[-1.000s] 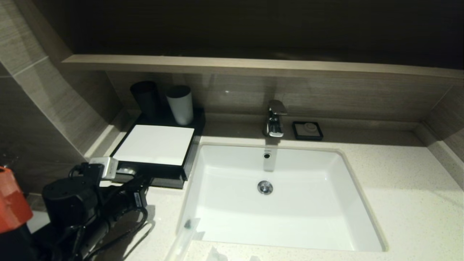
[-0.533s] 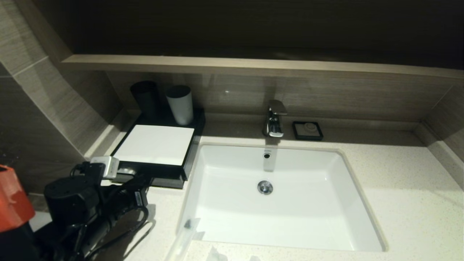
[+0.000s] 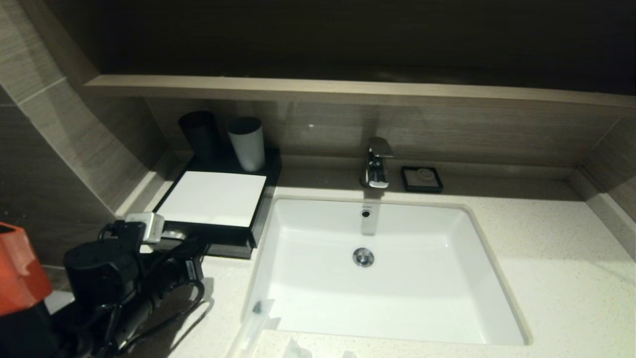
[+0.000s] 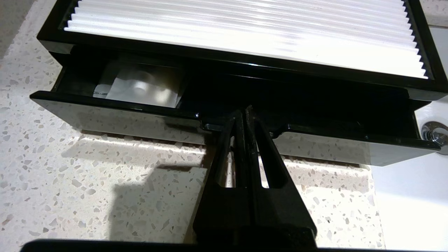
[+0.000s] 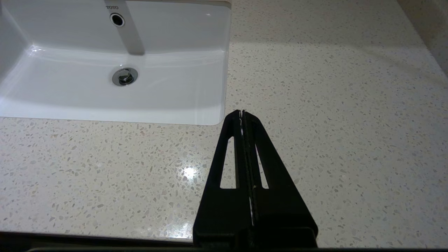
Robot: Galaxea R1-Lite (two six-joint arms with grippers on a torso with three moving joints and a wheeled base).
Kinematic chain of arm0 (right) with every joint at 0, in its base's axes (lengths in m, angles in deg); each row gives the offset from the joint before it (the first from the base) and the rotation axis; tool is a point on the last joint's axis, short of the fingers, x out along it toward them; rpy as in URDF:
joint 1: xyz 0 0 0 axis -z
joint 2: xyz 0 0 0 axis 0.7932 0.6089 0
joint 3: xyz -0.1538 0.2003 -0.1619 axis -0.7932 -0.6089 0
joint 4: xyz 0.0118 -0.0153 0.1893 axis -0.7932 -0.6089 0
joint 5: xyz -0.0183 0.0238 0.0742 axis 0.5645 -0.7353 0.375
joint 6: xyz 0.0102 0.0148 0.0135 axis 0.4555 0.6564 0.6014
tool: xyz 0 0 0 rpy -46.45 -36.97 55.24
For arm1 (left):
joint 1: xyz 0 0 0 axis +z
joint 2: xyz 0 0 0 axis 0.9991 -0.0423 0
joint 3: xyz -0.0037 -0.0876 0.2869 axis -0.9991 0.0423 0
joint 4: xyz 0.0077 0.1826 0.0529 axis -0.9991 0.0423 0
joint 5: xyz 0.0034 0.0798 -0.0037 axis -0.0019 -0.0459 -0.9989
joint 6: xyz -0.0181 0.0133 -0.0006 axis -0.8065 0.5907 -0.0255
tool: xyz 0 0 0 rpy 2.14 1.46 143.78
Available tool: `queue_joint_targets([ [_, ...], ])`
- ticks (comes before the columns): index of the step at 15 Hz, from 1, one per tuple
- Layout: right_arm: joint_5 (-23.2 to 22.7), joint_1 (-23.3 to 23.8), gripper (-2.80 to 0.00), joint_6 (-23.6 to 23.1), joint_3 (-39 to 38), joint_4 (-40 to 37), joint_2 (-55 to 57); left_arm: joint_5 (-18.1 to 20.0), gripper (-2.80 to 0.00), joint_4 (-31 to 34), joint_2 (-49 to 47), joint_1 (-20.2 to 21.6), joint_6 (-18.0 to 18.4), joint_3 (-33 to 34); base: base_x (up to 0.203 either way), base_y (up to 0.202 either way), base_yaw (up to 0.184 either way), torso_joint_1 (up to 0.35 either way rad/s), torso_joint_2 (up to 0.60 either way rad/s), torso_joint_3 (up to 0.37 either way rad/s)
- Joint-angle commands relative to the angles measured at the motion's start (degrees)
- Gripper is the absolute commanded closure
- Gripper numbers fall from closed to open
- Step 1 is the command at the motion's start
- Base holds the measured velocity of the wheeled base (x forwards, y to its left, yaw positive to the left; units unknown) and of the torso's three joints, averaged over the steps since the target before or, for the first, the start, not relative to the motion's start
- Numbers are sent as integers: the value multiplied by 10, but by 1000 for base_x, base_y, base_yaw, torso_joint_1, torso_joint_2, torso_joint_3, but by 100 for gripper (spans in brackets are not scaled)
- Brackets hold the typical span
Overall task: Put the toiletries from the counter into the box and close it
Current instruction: Open the drawer
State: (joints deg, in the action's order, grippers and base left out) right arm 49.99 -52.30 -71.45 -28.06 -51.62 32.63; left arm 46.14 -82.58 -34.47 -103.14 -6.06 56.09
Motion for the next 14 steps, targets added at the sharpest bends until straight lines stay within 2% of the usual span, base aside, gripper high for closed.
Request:
queue_joint_targets([
  [1, 0, 0, 0, 0, 0, 0, -1, -1, 0, -5, -4, 0, 0, -3, 0, 0, 0, 0, 0, 0],
  [14, 0, 0, 0, 0, 0, 0, 0, -1, 0, -5, -24, 5, 0, -27, 0, 0, 0, 0, 0, 0],
])
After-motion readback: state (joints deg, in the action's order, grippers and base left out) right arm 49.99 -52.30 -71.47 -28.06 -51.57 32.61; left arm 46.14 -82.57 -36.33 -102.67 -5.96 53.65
